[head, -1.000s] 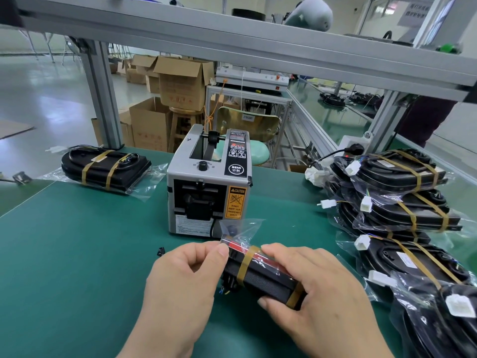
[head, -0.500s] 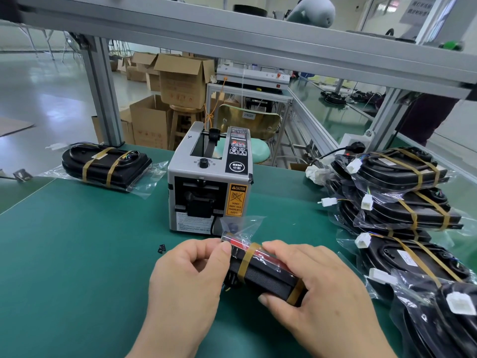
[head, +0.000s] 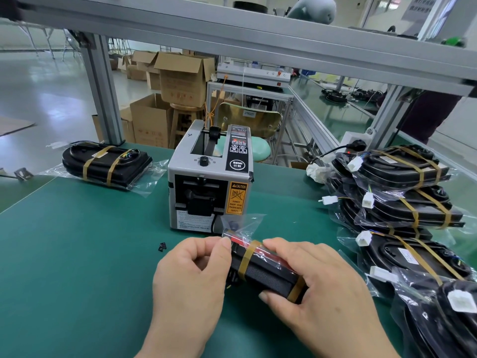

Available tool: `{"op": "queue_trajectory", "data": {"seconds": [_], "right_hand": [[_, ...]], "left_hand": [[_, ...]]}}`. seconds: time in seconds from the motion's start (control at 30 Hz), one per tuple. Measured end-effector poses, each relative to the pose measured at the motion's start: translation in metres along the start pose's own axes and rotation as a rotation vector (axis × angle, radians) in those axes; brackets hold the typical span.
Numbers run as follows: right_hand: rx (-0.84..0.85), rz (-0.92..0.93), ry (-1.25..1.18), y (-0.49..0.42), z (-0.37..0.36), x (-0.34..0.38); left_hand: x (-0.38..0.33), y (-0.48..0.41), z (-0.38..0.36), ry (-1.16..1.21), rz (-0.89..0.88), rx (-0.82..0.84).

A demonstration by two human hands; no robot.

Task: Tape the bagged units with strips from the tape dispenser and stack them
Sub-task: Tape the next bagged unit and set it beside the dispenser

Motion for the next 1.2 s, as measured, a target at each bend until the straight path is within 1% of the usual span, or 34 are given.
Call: {"op": "queue_trajectory", "data": {"seconds": [0.13,0.4,0.83,1.2], "right_hand": [[-0.012,-0.001,-0.017,0.0004,0.0011,0.0004],[-0.029,0.002,-0.028,0.0002,0.0027,0.0004],[-0.037,0.005,-0.013,0.0002,0.0029,0.0008],[-0.021,-0.007,-0.007,0.0005,0.0018,-0.0002]], "left_hand": [[0.0003,0.0011,-0.0002,-0.008,-0.011,-0.007],[-0.0047,0.0007,-0.0018,-0.034,-0.034,0.043],[-0.0049,0.0004,-0.0013,-0.037,-0.037,0.027],[-0.0063,0.0,-0.002,-0.052,-0.072,0.023]]}}
Point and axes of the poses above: each hand's wrist, its own y-axis away from the middle knuckle, its own z-axis out of the back of the hand, x = y × z, the point moved 9 cm from there along -y, towards the middle knuckle, and after that the axes turned 2 degrees about z, right-handed, at the moved point
